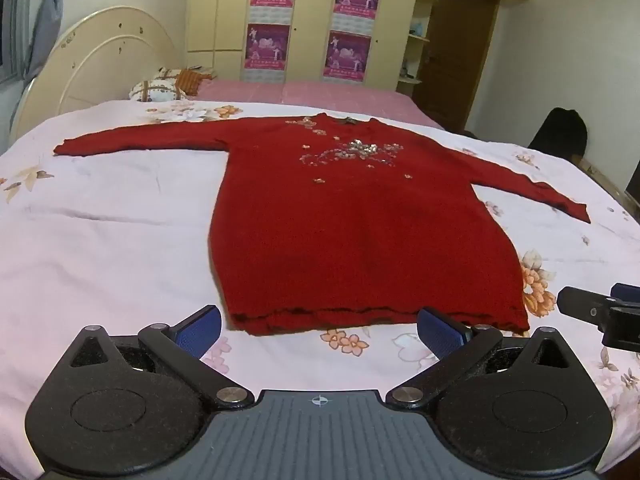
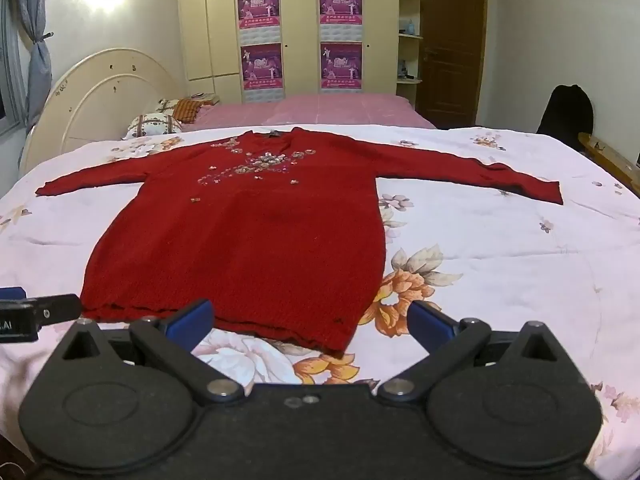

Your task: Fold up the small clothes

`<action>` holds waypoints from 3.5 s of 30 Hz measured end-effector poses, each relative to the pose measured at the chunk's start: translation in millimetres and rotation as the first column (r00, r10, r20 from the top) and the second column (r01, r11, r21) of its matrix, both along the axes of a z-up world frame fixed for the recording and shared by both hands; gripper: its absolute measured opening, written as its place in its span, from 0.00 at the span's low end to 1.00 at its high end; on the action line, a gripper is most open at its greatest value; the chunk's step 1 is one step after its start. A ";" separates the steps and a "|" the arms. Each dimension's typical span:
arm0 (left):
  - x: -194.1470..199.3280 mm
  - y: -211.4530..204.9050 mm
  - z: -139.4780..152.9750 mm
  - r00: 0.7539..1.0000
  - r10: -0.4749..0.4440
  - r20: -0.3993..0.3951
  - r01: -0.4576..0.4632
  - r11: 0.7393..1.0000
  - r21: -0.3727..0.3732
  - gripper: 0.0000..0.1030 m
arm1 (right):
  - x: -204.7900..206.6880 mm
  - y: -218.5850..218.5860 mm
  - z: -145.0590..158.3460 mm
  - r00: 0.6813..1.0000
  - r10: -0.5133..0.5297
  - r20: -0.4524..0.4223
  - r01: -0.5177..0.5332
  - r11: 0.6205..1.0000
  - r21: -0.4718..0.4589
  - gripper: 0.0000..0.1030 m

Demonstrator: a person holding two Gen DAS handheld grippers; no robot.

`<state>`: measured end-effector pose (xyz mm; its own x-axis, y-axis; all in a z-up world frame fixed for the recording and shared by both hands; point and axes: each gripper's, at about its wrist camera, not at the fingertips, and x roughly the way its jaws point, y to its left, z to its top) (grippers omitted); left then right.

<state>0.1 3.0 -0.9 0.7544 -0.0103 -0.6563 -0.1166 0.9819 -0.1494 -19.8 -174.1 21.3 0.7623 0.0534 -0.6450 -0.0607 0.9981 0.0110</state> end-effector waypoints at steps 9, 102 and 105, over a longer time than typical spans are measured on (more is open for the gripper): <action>-4.0 12.6 1.6 1.000 0.002 -0.002 -0.002 1.000 -0.002 1.00 | 4.1 2.9 -2.1 1.000 -0.007 -0.012 0.006 0.999 -0.031 0.99; 8.8 4.8 4.1 0.999 0.022 0.038 -0.024 0.998 0.065 1.00 | 10.9 2.3 -5.9 0.998 -0.044 -0.045 0.043 0.999 -0.020 0.99; 16.5 7.4 9.0 0.997 0.023 0.077 -0.031 0.995 0.098 1.00 | 14.7 -3.3 -5.5 0.996 -0.084 -0.028 0.083 0.996 -0.035 0.99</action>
